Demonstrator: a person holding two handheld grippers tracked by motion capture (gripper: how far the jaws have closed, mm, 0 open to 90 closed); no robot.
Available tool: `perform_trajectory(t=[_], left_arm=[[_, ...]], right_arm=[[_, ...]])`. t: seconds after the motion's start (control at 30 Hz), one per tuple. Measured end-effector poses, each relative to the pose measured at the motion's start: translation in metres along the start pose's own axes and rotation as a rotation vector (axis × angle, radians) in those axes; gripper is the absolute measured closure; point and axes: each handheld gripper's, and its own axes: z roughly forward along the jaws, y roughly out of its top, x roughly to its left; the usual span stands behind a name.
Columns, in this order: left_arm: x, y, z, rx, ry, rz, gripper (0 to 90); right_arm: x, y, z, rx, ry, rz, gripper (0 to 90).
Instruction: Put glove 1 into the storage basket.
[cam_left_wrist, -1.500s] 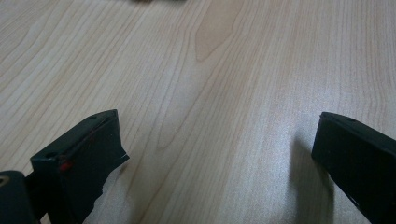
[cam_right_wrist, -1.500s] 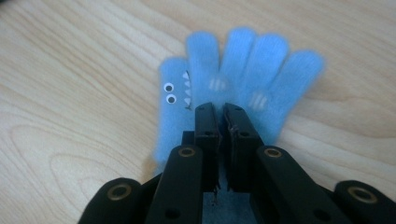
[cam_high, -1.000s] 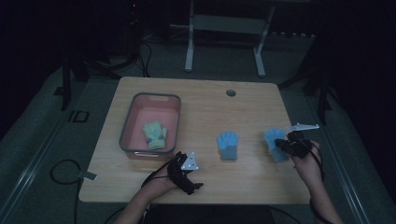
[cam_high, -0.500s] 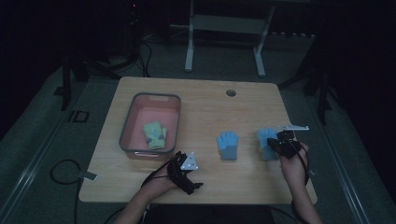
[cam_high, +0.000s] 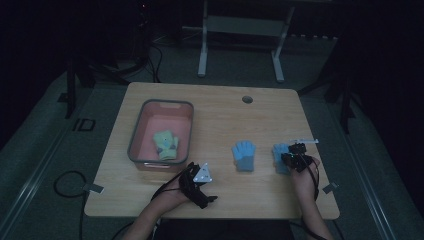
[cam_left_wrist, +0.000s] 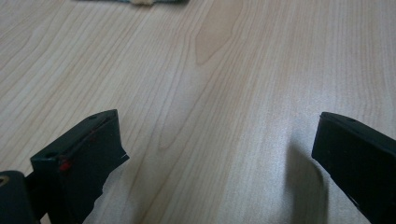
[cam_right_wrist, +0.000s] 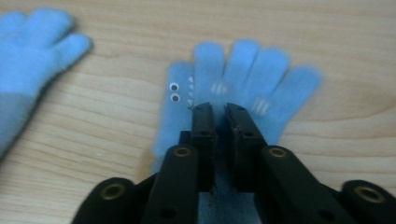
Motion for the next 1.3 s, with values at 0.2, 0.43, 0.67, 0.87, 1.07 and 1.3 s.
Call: perform_trajectory(t=[0.2,0.43,0.67,0.87,1.07,1.3], left_arm=[[0.0,0.0,0.0,-0.001,-0.001,-0.002,1.8],[0.001,0.0,0.0,-0.002,-0.01,-0.003,1.8],[0.0,0.0,0.0,0.0,-0.013,-0.002,1.9],[0.0,0.001,0.0,0.003,-0.016,0.003,1.8],[-0.001,0.0,0.0,0.007,-0.017,0.01,1.8],[0.0,0.0,0.0,0.002,-0.021,0.009,1.8]], right_arm=[[-0.003,-0.002,0.001,-0.025,0.032,-0.011,72.0],[-0.009,0.002,-0.014,-0.043,0.096,-0.077,61.8],[-0.027,0.006,-0.023,-0.083,0.197,-0.152,58.1],[-0.033,0.0,-0.016,-0.08,0.283,-0.289,58.9],[-0.04,-0.001,-0.007,-0.041,0.314,-0.348,57.6],[-0.047,-0.005,-0.001,-0.009,0.311,-0.392,59.5]])
